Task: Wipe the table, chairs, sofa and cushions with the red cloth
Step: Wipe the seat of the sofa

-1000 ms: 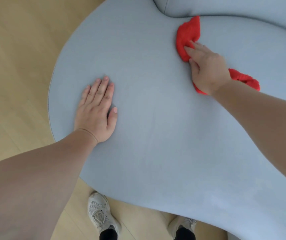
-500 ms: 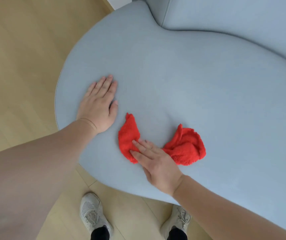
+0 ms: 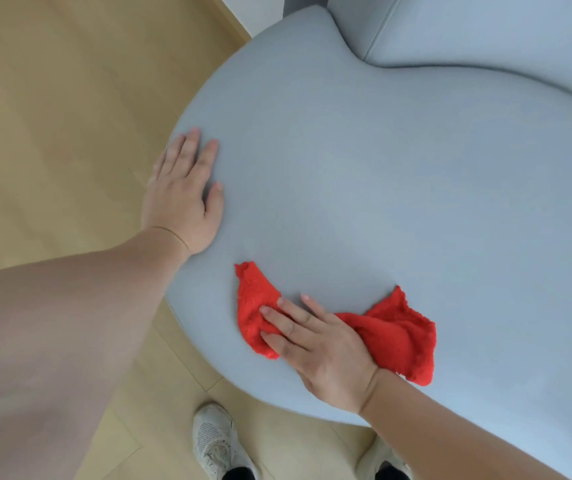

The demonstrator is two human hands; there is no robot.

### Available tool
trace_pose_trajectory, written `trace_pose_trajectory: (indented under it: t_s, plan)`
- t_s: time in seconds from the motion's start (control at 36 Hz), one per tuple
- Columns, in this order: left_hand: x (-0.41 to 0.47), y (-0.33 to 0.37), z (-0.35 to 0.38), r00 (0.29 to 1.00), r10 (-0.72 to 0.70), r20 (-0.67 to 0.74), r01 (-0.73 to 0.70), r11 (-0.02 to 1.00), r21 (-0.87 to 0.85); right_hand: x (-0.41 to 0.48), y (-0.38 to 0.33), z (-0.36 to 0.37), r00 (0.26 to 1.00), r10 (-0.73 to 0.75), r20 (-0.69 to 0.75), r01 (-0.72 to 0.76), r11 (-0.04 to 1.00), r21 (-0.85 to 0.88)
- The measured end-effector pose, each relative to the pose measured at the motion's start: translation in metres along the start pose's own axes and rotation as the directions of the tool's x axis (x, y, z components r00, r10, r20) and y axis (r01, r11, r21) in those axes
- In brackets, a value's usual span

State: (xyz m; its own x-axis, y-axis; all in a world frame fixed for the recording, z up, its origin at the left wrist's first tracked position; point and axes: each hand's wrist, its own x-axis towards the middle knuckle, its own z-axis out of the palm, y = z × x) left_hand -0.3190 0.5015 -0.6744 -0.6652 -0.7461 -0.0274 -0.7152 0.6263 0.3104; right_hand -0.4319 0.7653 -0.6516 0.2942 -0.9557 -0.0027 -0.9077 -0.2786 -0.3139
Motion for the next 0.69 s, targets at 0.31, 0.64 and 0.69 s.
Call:
trace_pose_trajectory:
  t_s: [0.31,0.64,0.69]
  plan:
    - [0.001,0.001,-0.002,0.999,0.004,0.032,-0.002,0.998,-0.060,0.050,0.044,-0.015,0.994,0.105,-0.032,-0.104,0.994,0.027]
    - [0.004,-0.002,0.009,0.997,0.057,-0.049,-0.061,0.994,-0.089,0.152,0.185,-0.064,0.894,0.438,-0.094,-0.434,0.899,0.059]
    - [0.004,-0.002,0.010,0.997,0.059,-0.053,-0.064,0.994,-0.093,0.166,0.212,-0.073,0.859,0.498,-0.122,-0.496,0.867,0.049]
